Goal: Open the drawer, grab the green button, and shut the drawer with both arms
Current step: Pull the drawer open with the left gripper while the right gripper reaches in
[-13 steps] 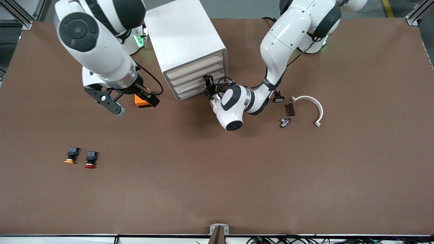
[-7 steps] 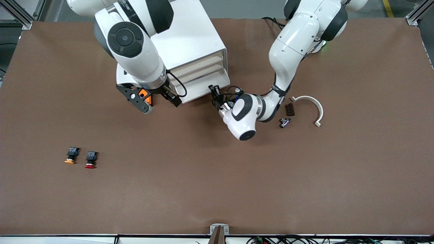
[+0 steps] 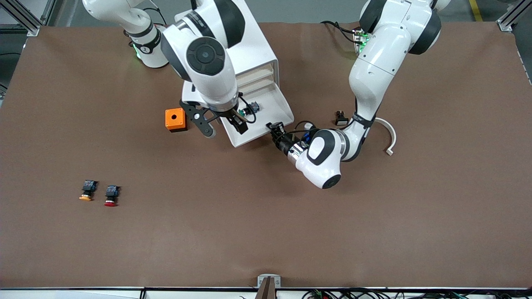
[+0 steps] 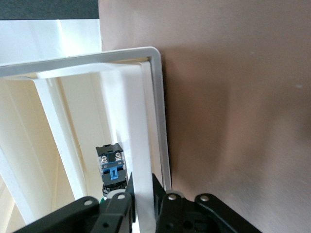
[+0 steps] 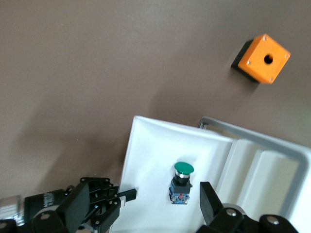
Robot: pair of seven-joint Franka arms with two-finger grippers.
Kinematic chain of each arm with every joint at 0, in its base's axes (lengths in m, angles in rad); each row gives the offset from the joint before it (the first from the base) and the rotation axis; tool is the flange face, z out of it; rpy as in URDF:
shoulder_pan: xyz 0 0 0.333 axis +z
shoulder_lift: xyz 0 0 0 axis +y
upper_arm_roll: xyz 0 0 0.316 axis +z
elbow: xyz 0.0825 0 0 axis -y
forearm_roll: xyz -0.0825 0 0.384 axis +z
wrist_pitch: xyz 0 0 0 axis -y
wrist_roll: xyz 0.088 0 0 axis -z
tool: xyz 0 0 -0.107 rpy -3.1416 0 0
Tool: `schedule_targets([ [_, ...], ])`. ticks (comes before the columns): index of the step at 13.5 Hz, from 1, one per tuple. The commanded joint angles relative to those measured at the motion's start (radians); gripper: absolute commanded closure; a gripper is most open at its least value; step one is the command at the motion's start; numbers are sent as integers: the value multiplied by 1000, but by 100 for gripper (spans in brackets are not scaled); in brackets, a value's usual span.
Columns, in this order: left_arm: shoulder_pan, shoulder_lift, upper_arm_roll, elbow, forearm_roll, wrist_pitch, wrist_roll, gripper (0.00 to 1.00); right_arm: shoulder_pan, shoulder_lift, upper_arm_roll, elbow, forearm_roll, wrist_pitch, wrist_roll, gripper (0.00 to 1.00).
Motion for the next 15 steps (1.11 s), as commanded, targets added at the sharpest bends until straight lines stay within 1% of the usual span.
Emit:
schedule_targets([
  [1,13,12,12,34,6,33,67,16,30,38,-8,-11,10,25,44,0],
  [2,14,7,12,30,6,32,67,0,35,39,-8,-47,10,66,44,0],
  [4,20,-11,27,35,14,27,67,0,58,39,-8,-106,8,129,44,0],
  [5,23,-31,45,37,14,27,72,0,60,39,-8,-126,8,155,45,0],
  [7,27,-73,102,37,16,24,108,0,52,48,-8,-147,13,180,117,0],
  [8,28,-102,142,37,17,23,140,0,58,58,-8,-161,13,180,158,0],
  [9,28,-137,176,37,57,9,183,0,69,60,-7,-183,13,180,174,0],
  [12,42,-174,204,38,279,-25,294,0,109,69,-7,-204,13,177,219,0],
  [13,45,-186,210,38,330,-25,327,0,131,86,-8,-203,13,177,219,0],
  [15,43,-223,251,38,432,-26,416,0,165,117,-8,-203,13,181,220,0],
])
